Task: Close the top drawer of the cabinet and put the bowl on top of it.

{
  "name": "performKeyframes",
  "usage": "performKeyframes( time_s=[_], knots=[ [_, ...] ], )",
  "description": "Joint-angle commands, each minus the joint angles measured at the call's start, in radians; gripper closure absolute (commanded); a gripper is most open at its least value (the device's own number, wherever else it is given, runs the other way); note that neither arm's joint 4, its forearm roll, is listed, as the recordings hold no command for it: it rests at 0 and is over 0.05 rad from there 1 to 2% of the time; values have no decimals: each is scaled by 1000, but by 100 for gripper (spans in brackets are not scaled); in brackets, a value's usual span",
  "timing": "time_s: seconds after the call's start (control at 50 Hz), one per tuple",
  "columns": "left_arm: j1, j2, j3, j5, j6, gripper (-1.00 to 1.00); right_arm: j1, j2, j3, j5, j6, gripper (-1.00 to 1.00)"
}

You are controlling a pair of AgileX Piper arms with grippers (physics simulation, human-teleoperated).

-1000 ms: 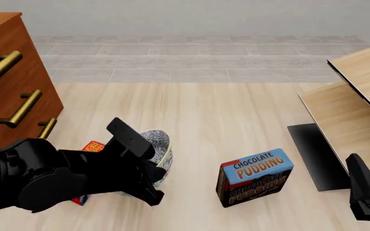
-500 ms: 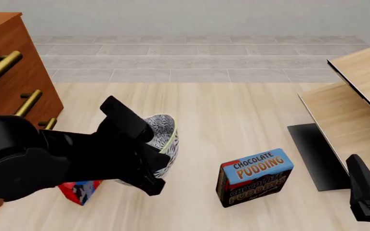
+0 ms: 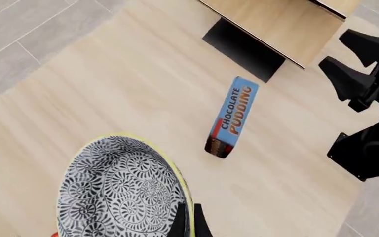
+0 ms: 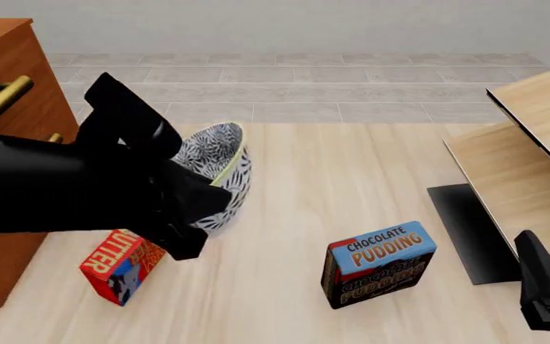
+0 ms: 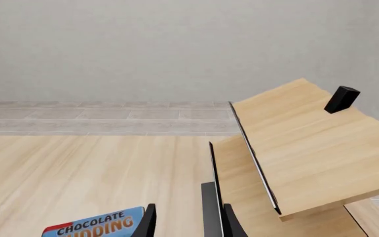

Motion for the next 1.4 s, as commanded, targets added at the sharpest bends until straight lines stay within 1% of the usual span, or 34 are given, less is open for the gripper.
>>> performKeyframes(
  time_s=[0.02, 0.08, 0.14, 0.2, 0.28, 0.32, 0.34, 0.52, 0.54, 0.58, 0.62, 0.76, 0.82, 0.86, 0.88, 0.9, 0.92, 0.94, 0.96, 1.0, 1.12, 1.2, 1.4],
  knots=[
    [11, -69, -80, 109, 34, 100, -1, -4, 1, 3, 1, -100],
    [15, -79, -92, 128, 40, 100, -1, -4, 1, 3, 1, -100],
    [32, -104, -128, 175, 62, 100, -1, -4, 1, 3, 1, -100],
    [38, -113, -153, 202, 68, 100, -1, -4, 1, 3, 1, -100],
    [62, -139, -183, 244, 99, 100, -1, -4, 1, 3, 0, -100],
    [81, -161, -199, 261, 131, 100, -1, -4, 1, 3, 0, -100],
    [87, -166, -201, 269, 136, 100, -1, -4, 1, 3, 0, -100],
    [130, -203, -239, 323, 187, 100, -1, -4, 1, 3, 1, -100],
    [145, -218, -246, 325, 211, 100, -1, -4, 1, 3, 0, -100],
    [163, -228, -255, 335, 233, 100, -1, -4, 1, 3, 0, -100],
    [170, -235, -262, 340, 236, 100, -1, -4, 1, 3, 0, -100],
    [209, -264, -294, 382, 287, 100, -1, -4, 1, 3, 0, -100],
    [214, -264, -307, 395, 289, 100, -1, -4, 1, 3, 0, -100],
    [221, -271, -318, 401, 308, 100, -1, -4, 1, 3, 0, -100],
    [223, -278, -341, 392, 323, 100, -1, -4, 1, 3, 0, -100],
    [226, -285, -351, 384, 352, 100, -1, -4, 1, 3, 1, -100],
    [251, -290, -349, 399, 371, 100, -1, -4, 1, 3, 1, -100],
    [241, -286, -355, 395, 371, 100, -1, -4, 1, 3, 1, -100],
    [253, -286, -366, 403, 364, 100, -1, -4, 1, 3, 0, -100],
    [274, -308, -365, 394, 426, 100, -1, -4, 1, 3, 0, -100],
    [288, -303, -382, 402, 433, 100, -1, -4, 1, 3, 0, -100],
    [311, -314, -374, 409, 460, 100, -1, -4, 1, 3, 0, -100],
    [344, -298, -426, 440, 463, 100, -1, -4, 1, 3, 0, -100]
  ],
)
